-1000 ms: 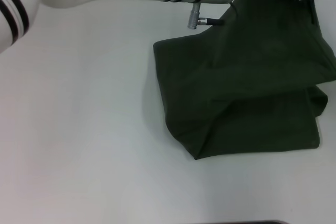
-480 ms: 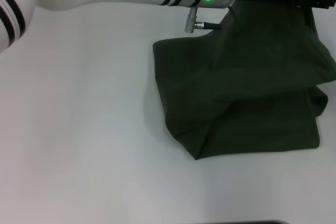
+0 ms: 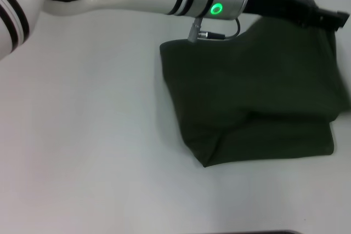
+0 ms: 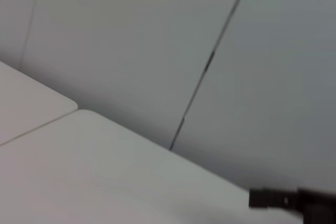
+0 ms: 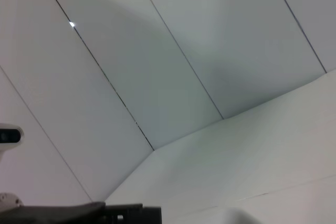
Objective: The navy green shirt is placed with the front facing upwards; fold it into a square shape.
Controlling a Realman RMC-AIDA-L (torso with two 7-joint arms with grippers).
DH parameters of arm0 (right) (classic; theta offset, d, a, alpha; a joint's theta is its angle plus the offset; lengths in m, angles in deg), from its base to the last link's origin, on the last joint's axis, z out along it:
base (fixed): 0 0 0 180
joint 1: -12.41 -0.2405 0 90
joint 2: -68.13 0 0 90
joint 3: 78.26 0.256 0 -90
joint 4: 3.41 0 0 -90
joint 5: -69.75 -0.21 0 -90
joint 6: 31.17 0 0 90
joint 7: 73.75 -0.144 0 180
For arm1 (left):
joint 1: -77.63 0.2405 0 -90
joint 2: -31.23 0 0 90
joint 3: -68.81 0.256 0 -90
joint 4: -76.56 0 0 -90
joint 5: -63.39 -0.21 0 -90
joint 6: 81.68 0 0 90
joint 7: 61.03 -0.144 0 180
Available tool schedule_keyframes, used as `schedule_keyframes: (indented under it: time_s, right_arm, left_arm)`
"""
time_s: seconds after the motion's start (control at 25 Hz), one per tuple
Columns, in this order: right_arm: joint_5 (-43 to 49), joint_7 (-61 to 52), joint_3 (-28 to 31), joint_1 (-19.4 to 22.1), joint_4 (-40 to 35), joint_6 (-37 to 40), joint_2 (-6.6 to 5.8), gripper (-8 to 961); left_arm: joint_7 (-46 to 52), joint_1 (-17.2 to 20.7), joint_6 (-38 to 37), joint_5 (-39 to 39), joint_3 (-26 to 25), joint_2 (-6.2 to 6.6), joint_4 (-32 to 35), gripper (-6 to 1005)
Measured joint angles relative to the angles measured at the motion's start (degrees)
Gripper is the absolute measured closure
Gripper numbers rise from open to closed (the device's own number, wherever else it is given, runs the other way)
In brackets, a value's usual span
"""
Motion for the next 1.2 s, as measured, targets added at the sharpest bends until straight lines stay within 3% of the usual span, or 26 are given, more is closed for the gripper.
schedule_keyframes:
  time_s: [0.28, 0.52, 0.68, 0.8, 1.0, 1.2]
  right_arm:
    - [0.0, -0.05, 0.19, -0.05, 0.0, -0.09, 0.0, 53]
    - [0.03, -0.13, 0.03, 0.07, 0.0, -1.11, 0.07, 53]
    - [0.05, -2.34, -0.22, -0.02, -0.26, -1.48, -0.82, 54]
    - [0.05, -6.24, -0.91, -0.48, -2.13, -1.4, -1.66, 54]
    - [0.06, -16.24, -4.33, -1.28, -7.78, -0.88, -2.64, 54]
    - [0.12, -25.09, -9.59, -1.92, -9.36, 0.48, -4.26, 53]
  left_arm:
    - [-2.52, 1.3, 0.01, -0.44, 0.44, 0.2, 0.0, 49]
    - [-3.79, 7.24, -3.28, -0.44, -2.31, 0.39, 6.32, 49]
    - [-7.14, 11.97, -10.58, -0.42, -7.09, 0.26, 9.38, 49]
    - [-11.34, 16.13, -18.66, -0.28, -13.55, 0.13, 10.23, 49]
    - [-17.46, 19.99, -28.0, -0.36, -21.22, 0.31, 10.01, 49]
    - [-24.17, 24.28, -31.79, -0.41, -24.31, 0.46, 9.33, 49]
